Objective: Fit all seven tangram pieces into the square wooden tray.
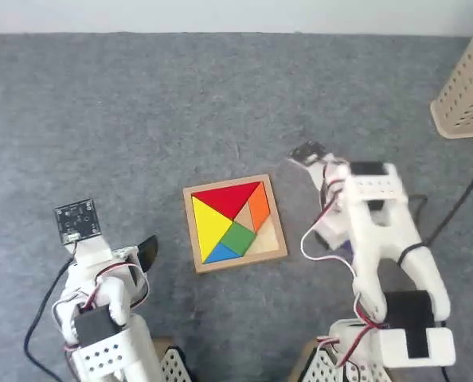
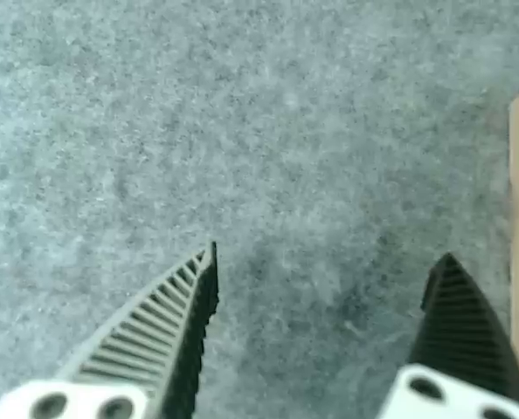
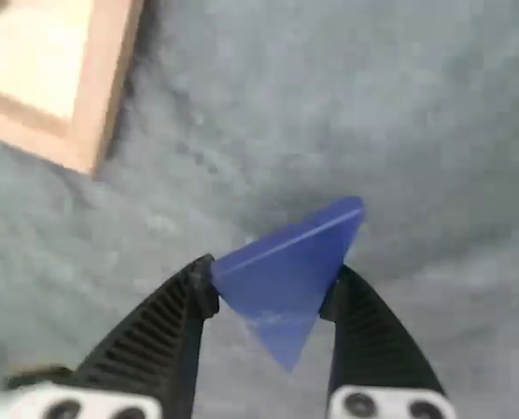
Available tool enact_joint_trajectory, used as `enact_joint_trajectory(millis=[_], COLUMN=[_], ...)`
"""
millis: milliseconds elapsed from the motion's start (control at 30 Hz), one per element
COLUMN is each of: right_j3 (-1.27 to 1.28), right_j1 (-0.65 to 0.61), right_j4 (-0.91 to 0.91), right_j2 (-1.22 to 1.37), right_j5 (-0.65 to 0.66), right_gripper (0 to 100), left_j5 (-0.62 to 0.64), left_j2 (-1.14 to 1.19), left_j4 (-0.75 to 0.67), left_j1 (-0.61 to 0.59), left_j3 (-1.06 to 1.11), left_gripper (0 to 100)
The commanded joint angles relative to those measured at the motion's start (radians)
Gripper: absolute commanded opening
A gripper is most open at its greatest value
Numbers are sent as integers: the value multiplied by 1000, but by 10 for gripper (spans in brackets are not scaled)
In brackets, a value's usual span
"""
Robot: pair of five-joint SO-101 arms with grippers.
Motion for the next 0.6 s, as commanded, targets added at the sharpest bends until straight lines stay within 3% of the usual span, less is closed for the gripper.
enact_joint_trajectory(millis=[0, 200, 567], right_j3=[-175, -169, -170], right_j1=[-36, -203, -532], right_j4=[140, 222, 193], right_j2=[-4, -8, -5], right_j5=[393, 741, 692], right_gripper=[99, 104, 136], left_j5=[-2, -2, -2], left_j2=[-14, -14, -14], left_j4=[6, 6, 6], left_j1=[-5, -5, -5], left_j3=[-13, -13, -13], left_gripper=[354, 354, 354])
